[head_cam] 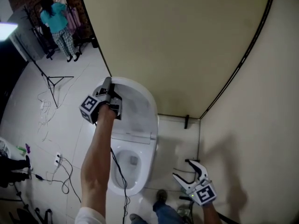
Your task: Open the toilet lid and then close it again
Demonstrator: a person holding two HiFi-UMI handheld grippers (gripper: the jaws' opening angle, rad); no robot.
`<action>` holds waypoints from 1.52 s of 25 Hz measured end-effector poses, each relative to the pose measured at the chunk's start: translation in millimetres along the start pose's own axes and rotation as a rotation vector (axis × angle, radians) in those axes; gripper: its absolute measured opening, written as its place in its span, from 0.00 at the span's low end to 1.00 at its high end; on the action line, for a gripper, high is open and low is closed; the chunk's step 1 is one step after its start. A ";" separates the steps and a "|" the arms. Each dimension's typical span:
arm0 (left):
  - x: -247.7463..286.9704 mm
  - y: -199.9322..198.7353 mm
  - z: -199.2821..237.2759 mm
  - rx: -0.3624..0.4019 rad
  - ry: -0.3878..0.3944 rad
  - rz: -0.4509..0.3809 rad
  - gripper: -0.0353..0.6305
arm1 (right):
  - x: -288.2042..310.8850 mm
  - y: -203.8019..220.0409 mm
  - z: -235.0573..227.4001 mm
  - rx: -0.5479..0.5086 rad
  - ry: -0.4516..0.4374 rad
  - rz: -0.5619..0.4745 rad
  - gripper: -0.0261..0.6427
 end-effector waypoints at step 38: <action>-561.8 82.0 -11.4 1.395 0.298 0.376 0.45 | -11.1 -60.2 231.7 -0.022 -0.096 -0.061 0.50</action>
Point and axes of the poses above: the fingertips, and each gripper's own axes: x forward along the fingers, z to its left, y out of its underside, the point moved 5 cm from there along -x, backward along the fingers, and after that the axes turned 11 degrees about -y, right-handed, at the moved point
